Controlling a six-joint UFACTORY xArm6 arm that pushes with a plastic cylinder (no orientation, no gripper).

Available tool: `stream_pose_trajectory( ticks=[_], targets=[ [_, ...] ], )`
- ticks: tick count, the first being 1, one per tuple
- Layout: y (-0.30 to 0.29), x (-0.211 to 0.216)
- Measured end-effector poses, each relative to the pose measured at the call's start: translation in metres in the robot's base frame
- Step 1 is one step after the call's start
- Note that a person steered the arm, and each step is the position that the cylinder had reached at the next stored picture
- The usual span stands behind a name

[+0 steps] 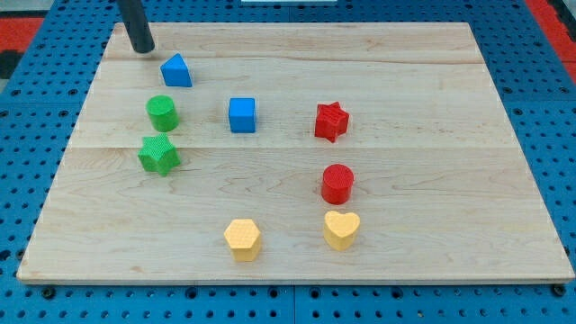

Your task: Place triangle below the green star

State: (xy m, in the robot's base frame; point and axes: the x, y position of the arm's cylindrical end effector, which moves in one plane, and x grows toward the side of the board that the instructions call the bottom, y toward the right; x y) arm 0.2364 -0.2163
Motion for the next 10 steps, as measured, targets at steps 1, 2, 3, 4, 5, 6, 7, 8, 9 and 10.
stream_pose_trajectory(
  ticks=[1,2,3,4,5,6,7,8,9,10],
  targets=[
    [0.048,0.040],
    [0.070,0.074],
    [0.080,0.072],
    [0.092,0.080],
    [0.101,0.069],
    [0.124,0.064],
    [0.125,0.064],
    [0.111,0.074],
    [0.120,0.085],
    [0.137,0.111]
  ],
)
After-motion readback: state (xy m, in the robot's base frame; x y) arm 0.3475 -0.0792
